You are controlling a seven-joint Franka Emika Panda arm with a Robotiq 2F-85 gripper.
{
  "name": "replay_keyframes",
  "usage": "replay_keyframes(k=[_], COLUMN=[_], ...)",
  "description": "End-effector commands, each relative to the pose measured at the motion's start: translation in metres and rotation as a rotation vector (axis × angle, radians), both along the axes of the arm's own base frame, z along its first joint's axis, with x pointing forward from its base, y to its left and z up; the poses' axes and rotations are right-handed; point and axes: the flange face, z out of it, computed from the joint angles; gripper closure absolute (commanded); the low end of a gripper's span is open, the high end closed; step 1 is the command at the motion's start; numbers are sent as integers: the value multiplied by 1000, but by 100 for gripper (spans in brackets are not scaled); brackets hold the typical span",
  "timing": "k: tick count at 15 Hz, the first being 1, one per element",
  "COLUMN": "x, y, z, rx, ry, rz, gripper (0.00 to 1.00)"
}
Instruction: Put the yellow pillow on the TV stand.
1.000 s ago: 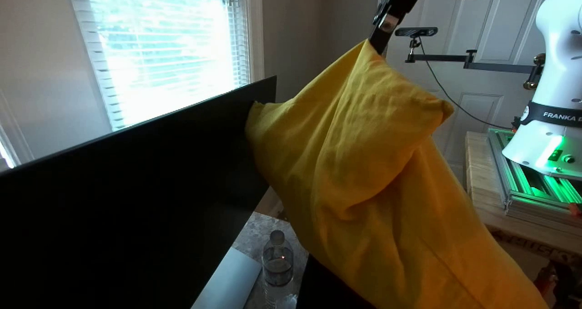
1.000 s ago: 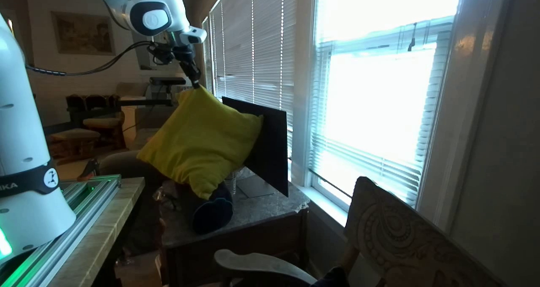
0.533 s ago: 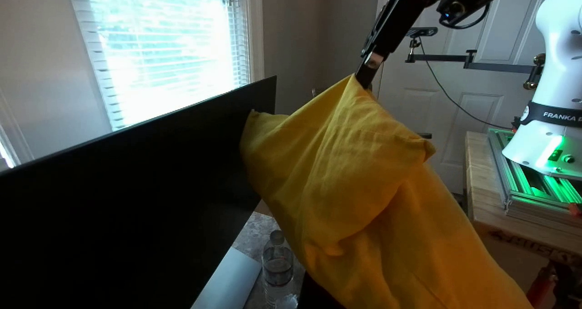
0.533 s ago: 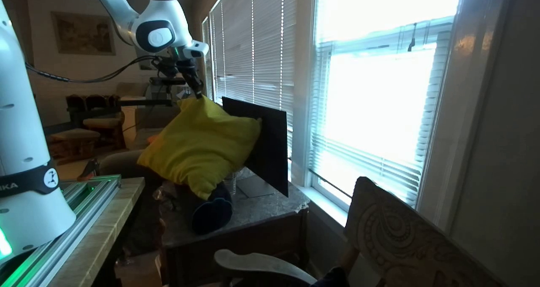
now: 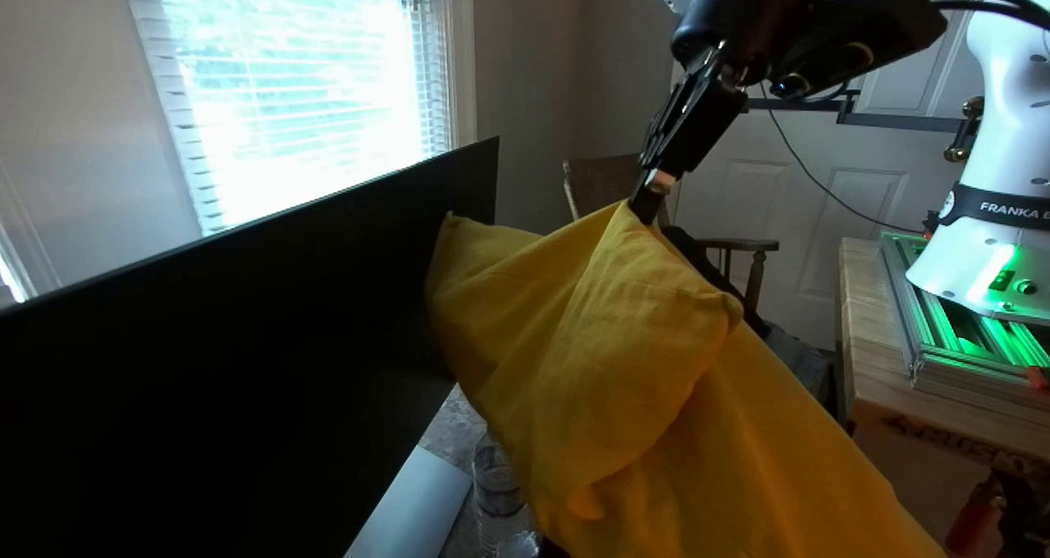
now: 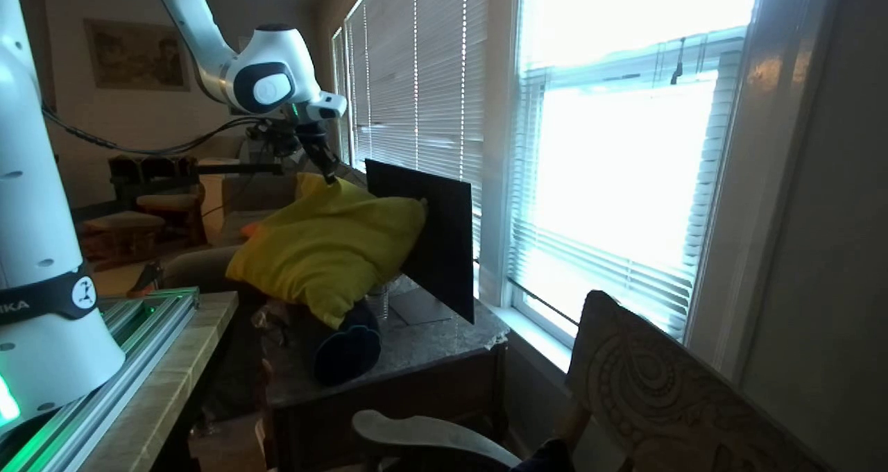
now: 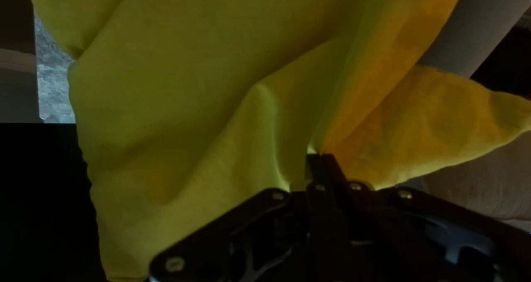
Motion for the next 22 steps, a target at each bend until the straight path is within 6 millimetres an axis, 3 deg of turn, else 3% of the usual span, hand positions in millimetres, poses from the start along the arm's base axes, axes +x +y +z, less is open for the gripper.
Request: replay_keyframes(k=[1, 8, 9, 10, 15, 20, 22], x=[3, 13, 12, 10, -1, -5, -5], y=[-6, -20, -19, -16, 15, 0, -9], z=[-22, -50, -50, -49, 4, 61, 80], rx=[-27, -125, -131, -137, -86, -184, -244], ry=[2, 11, 13, 19, 39, 30, 34], rz=[4, 32, 32, 33, 25, -58, -123], gripper=[100, 100, 74, 73, 40, 5, 0])
